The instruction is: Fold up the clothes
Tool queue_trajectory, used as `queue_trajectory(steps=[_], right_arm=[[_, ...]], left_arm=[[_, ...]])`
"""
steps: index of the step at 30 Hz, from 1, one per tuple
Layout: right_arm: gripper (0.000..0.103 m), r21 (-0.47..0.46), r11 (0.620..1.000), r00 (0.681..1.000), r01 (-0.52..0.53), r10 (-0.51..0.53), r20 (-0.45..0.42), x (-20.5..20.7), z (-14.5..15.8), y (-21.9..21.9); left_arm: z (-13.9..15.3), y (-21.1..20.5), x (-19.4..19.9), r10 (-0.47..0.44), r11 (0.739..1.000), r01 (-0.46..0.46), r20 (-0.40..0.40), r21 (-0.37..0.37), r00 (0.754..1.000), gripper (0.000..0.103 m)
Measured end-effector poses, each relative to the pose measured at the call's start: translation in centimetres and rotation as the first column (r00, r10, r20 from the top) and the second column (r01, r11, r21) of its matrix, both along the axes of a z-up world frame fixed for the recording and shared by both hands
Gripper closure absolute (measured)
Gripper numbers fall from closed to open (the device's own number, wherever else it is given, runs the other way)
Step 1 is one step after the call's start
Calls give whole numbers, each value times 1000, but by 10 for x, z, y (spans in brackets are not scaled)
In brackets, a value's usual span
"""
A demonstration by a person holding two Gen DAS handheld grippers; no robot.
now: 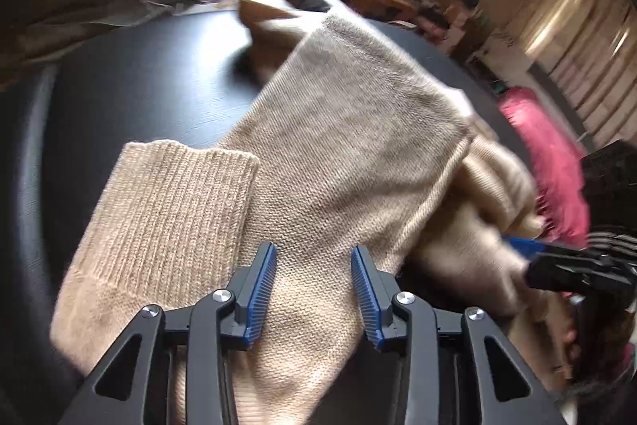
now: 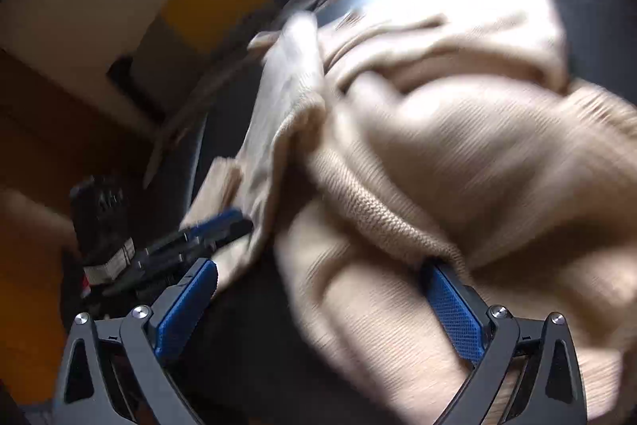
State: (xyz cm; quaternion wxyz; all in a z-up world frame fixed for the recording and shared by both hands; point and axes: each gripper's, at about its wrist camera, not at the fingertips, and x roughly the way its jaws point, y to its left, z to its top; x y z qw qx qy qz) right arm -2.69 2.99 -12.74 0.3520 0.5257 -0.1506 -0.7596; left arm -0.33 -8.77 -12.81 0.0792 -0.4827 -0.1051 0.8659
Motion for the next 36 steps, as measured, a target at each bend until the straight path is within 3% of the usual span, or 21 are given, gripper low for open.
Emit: queue_trajectory(steps=[3, 5, 7, 9, 10, 12, 15, 17, 19, 21, 23, 26, 28, 30, 34, 35, 36], right_arm=[[0, -33, 991, 992, -129, 130, 6, 28, -2, -11], [0, -47, 985, 986, -167, 168, 10, 44, -6, -12], [0, -70, 976, 978, -206, 208, 21, 61, -10, -14], [0, -119, 960, 964, -253, 261, 53, 74, -15, -17], [0, -127, 951, 955, -280, 289, 58, 76, -17, -21], [0, -166, 931, 937, -326, 342, 76, 78, -18, -41], [0, -200, 898, 907, -391, 414, 84, 86, -17, -60], [0, -200, 884, 895, -422, 442, 63, 76, -15, -71], [0, -185, 884, 899, -429, 437, 7, 66, -5, -73], [0, -149, 898, 910, -415, 410, -64, 55, 6, -70], [0, -44, 948, 934, -314, 301, -191, 42, 23, -50], [0, 124, 985, 910, -116, 156, -384, 13, 46, -12], [0, 248, 968, 878, 26, 97, -470, -16, 50, 16], [0, 354, 930, 847, 104, 103, -521, -36, 53, 14], [2, 539, 837, 832, 88, 236, -503, -53, 36, -56], [5, 568, 820, 839, 72, 259, -480, -56, 31, -82], [17, 584, 810, 851, 49, 273, -449, -59, 29, -114]], left_arm=[[2, -37, 37, 88, 992, -85, 33, -89, 996, 63], [2, -63, 61, 151, 981, -142, 63, -130, 986, 51], [6, -92, 88, 186, 979, -181, 57, -88, 981, 62], [8, -113, 111, 263, 952, -246, 76, -181, 962, 59], [10, -125, 123, 312, 934, -290, 80, -211, 947, 54], [14, -154, 147, 418, 889, -390, 81, -239, 905, 54], [21, -197, 183, 567, 802, -528, 78, -280, 820, 59], [38, -207, 198, 614, 770, -592, 27, -237, 789, 58], [58, -196, 198, 586, 796, -585, -44, -154, 809, 57], [71, -169, 181, 503, 853, -512, -100, -102, 859, 56], [81, -140, 156, 405, 906, -419, -149, -69, 902, 56], [83, -95, 97, 257, 964, -265, -172, -26, 951, 56], [81, -70, 61, 186, 982, -191, -169, -9, 968, 56], [77, -45, 34, 128, 991, -132, -168, -12, 977, 56], [67, -25, -6, 68, 997, -73, -138, -32, 988, 56], [62, -26, -15, 64, 997, -70, -126, -40, 990, 56], [55, -27, -22, 62, 996, -69, -111, -56, 992, 56]])
